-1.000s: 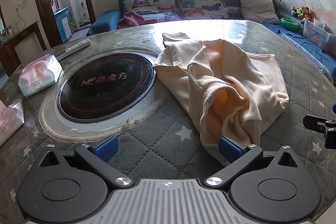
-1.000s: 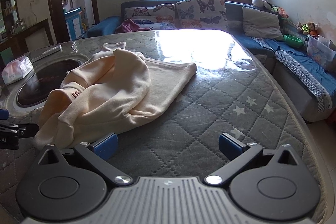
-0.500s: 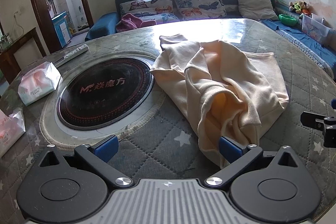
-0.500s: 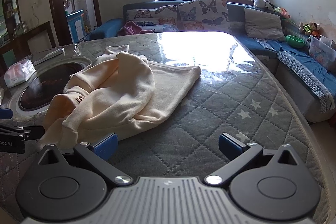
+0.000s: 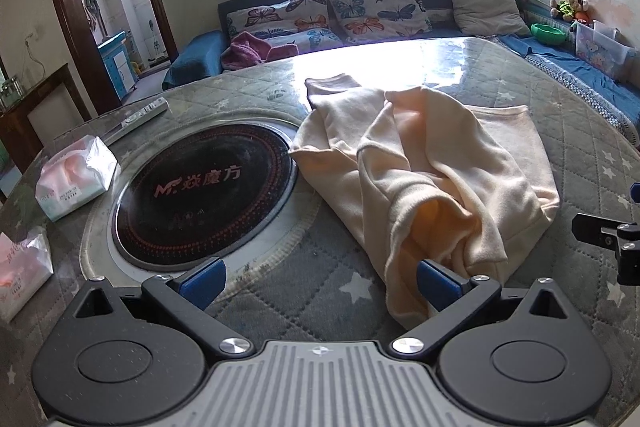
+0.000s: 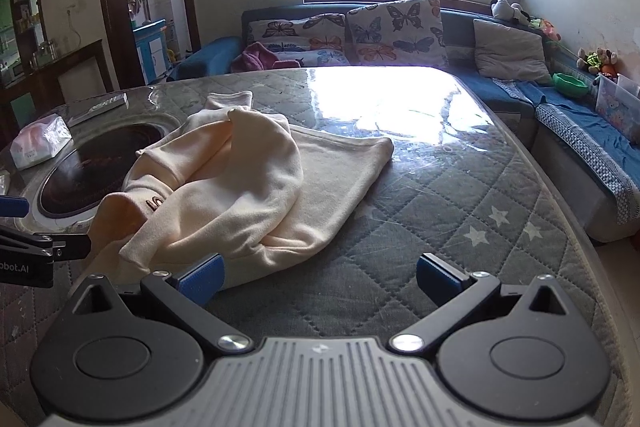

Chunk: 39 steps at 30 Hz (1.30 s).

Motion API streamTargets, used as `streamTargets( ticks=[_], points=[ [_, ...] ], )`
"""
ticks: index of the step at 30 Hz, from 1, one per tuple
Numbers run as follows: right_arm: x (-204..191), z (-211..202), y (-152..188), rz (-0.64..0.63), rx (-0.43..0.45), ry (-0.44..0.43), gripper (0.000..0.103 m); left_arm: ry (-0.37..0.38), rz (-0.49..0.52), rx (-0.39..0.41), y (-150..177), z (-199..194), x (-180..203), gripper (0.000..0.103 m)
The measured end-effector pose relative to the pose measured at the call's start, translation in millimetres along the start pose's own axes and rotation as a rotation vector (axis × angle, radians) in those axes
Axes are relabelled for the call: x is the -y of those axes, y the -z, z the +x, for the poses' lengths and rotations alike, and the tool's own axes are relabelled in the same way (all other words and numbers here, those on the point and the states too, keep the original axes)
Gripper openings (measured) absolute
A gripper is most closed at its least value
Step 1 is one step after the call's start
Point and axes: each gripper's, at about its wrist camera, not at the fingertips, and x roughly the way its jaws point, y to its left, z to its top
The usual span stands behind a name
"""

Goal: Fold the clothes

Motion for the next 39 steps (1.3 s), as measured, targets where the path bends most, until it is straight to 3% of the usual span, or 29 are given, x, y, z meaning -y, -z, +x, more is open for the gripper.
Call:
streamTargets(
  ticks=[17,20,32,35,39],
  points=[
    [-1,27,-26,-0.045,0.000,-0.026,0.102,0.023,0.038,0.059,-43,24,-8,0.103],
    [0,35,-35,-0.054,0.005,-0.035,0.098,0.054,0.065,0.071,-55,34,-4,0.100],
    [1,76,-74,-0.097,0.010,-0.082,0.092,0.157,0.156,0.025,-91,89,19,0.082],
    [0,87,-80,-0.106,0.004,-0.095,0.089,0.178,0.185,0.013,-93,99,23,0.073],
    [-5,106,-89,-0.135,-0.004,-0.111,0.085,0.218,0.203,-0.016,-94,111,24,0.045]
  ],
)
